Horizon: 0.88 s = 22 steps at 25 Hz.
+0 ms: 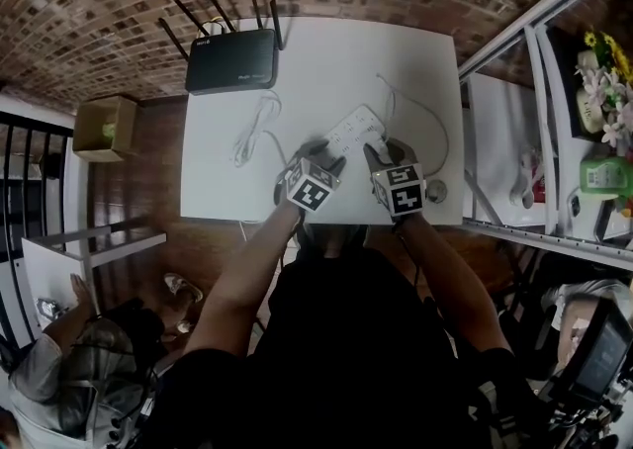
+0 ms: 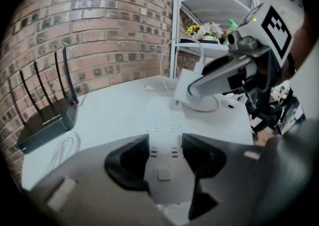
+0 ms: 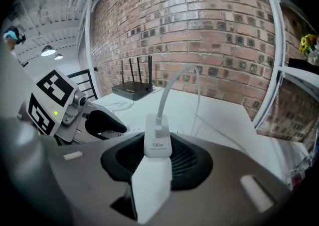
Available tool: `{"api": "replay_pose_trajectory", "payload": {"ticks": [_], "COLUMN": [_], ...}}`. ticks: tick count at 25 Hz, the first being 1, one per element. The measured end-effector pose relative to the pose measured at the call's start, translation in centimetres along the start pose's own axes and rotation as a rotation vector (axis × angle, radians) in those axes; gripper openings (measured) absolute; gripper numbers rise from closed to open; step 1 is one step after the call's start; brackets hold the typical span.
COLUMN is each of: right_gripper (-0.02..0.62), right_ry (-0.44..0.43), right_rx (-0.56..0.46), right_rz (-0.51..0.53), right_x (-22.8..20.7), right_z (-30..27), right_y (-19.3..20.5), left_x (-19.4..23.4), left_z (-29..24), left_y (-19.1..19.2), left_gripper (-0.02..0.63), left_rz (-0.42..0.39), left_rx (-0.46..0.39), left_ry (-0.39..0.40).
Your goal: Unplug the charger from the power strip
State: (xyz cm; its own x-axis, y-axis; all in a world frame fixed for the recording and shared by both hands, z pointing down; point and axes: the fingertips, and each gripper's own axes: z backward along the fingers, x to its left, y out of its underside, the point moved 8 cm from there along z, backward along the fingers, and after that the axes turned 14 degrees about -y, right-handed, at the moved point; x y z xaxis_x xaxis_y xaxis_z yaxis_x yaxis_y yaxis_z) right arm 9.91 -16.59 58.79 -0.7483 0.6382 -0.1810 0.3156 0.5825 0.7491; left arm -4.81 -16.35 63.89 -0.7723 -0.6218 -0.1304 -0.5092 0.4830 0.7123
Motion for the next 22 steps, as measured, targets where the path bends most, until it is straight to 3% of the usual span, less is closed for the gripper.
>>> {"api": "replay_pose_trajectory", "payload": {"ticks": [3, 8, 16, 22], "right_gripper": [0.143, 0.143, 0.144, 0.144], "right_ry": [-0.027, -0.082, -0.123, -0.105], "right_rx": [-0.041, -0.119, -0.253, -0.306], "right_rz": [-0.077, -0.214, -0.480, -0.620], "right_x": [0.0, 0.1, -1.4, -2.9], "right_z": [0.8, 2.6, 5.9, 7.8], "right_y": [0.0, 0.1, 2.0, 4.6], "left_x": [0.2, 0.9, -0.8, -1.1], "left_z": [0.2, 2.6, 8.4, 12.2], "left_y": [0.0, -1.0, -2.4, -2.3], "left_gripper": [0.193, 0.190, 0.189, 0.189], "left_rz": [0.006, 0.066, 0.144, 0.233], "left_rx": [0.006, -0.063, -0.162, -0.159], "left_ry": [-0.005, -0.041, 0.016, 0.035]}}
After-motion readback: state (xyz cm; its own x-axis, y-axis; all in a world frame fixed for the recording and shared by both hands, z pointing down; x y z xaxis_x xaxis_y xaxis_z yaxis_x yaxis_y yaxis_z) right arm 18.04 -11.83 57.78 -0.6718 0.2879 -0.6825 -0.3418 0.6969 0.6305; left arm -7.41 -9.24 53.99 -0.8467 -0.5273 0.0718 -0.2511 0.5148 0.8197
